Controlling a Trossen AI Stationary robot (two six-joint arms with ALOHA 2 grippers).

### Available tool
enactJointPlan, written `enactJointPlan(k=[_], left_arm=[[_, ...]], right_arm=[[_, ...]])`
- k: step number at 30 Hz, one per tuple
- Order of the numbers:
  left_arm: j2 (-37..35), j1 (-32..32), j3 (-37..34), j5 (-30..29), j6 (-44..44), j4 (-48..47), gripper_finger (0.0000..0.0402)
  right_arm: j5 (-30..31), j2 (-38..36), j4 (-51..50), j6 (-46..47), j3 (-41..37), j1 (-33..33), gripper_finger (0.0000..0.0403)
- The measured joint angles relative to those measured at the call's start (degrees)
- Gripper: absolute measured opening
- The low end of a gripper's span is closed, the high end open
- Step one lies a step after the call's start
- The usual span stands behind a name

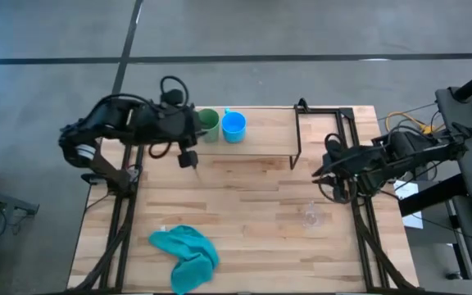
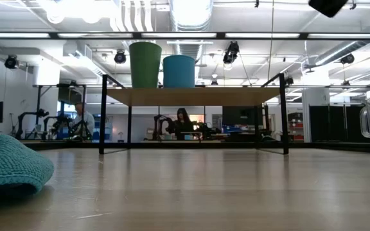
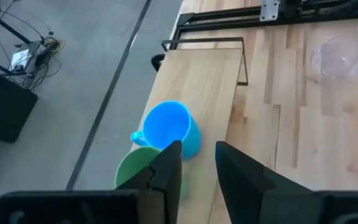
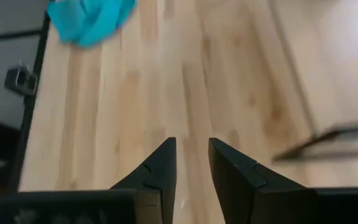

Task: Stack small to large cups/mugs on shelf
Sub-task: Put the transparent cup on the shelf

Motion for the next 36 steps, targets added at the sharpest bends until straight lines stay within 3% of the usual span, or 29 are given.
enactJointPlan(k=[9, 19, 23, 36], left_arm=[[-2.32, 0.0, -0.26, -0.23, 0.24, -1.91, 0.0084], [-3.98, 0.0, -0.28, -0.24, 0.44, -2.04, 0.0084], [-4.14, 0.0, -0.28, -0.26, 0.59, -2.23, 0.0084], [-4.39, 0.0, -0.3, -0.24, 0.57, -5.37, 0.0084]], right_arm=[[-10.6, 5.68, -6.32, 8.24, -3.14, 0.0, 0.0089], [-13.75, 14.06, -8.36, 22.08, -5.16, 0.0, 0.0089], [-17.18, 16.64, -9.68, 22.08, -5.52, 0.03, 0.0089], [-17.59, 21.72, -9.69, 21.91, -9.02, 0.13, 0.0089]])
